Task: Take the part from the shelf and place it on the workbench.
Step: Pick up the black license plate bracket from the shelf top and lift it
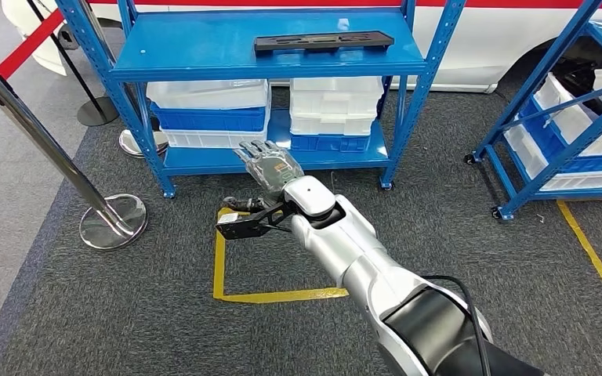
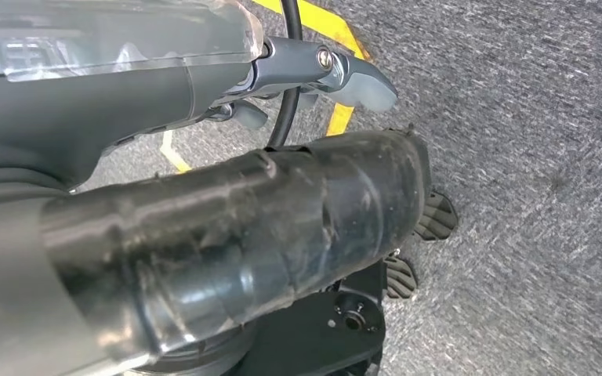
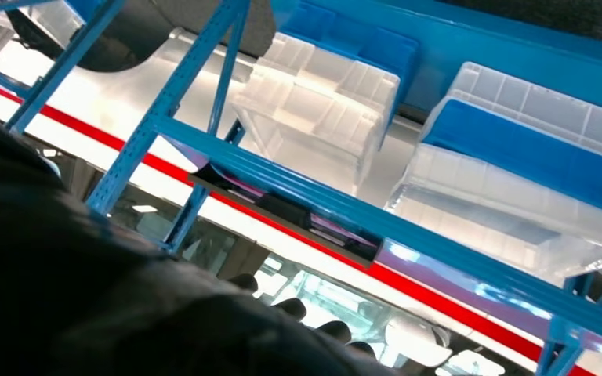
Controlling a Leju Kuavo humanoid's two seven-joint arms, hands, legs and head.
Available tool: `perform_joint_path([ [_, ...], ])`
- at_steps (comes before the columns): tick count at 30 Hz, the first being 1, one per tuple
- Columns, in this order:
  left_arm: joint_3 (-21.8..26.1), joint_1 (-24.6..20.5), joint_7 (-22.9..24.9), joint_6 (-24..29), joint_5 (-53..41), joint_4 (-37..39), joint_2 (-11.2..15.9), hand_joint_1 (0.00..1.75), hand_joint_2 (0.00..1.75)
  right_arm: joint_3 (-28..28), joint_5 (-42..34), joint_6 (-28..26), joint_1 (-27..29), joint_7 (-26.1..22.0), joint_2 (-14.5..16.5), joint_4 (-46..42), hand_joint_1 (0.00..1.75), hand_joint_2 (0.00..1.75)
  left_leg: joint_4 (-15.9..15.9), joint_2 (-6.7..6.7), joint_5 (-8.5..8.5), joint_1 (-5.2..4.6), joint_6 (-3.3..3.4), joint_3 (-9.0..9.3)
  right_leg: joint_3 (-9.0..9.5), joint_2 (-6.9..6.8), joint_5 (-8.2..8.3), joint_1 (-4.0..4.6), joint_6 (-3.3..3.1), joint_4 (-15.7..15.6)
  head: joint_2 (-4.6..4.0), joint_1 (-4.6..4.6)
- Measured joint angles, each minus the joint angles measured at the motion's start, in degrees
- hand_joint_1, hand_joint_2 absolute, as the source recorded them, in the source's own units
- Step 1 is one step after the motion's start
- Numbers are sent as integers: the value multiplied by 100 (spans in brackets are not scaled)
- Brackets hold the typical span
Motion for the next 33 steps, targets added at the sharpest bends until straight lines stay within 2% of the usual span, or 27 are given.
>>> perform_joint_path([
  [2, 0, 3, 37, 12, -30, 1, -9, 0, 0, 0, -8, -3, 22, 19, -39, -3, 0, 0, 0, -1, 0, 0, 0, -1, 0, -2, 0, 0, 0, 0, 0, 0],
  [6, 0, 3, 101, 29, -67, 2, -26, 0, 0, 0, -3, -14, 39, 139, -74, -3, 0, 175, 0, -1, 0, 0, 0, -1, -1, -1, 0, 1, 0, 0, 0, 0],
  [10, 0, 4, 122, 3, -130, 2, -43, 0, 0, 0, 16, 4, 10, 348, -118, -2, 0, 0, 0, -1, 0, 1, 0, -1, -1, -1, 0, 1, 0, 0, 0, 0],
  [17, 0, 0, 66, -133, -162, 4, -45, 0, 0, -7, 25, 216, -344, 413, -380, 15, 0, 0, 5, 1, 0, 0, 0, -3, 1, 3, 3, 0, 4, 2, 0, 0],
  [26, 2, -8, 172, -117, -218, 4, -45, 0, 0, -7, 127, 476, -1022, 414, -452, 83, 0, 0, 8, 1, 0, 1, 0, -4, -1, 2, 4, 1, 4, 2, 0, 0],
  [33, 2, -8, 154, -140, -255, 4, -45, 0, 0, -32, 9, 485, -1154, 407, -491, 85, 0, 0, 9, 1, 1, 1, 0, -4, 0, 2, 4, 0, 4, 3, 0, 0],
])
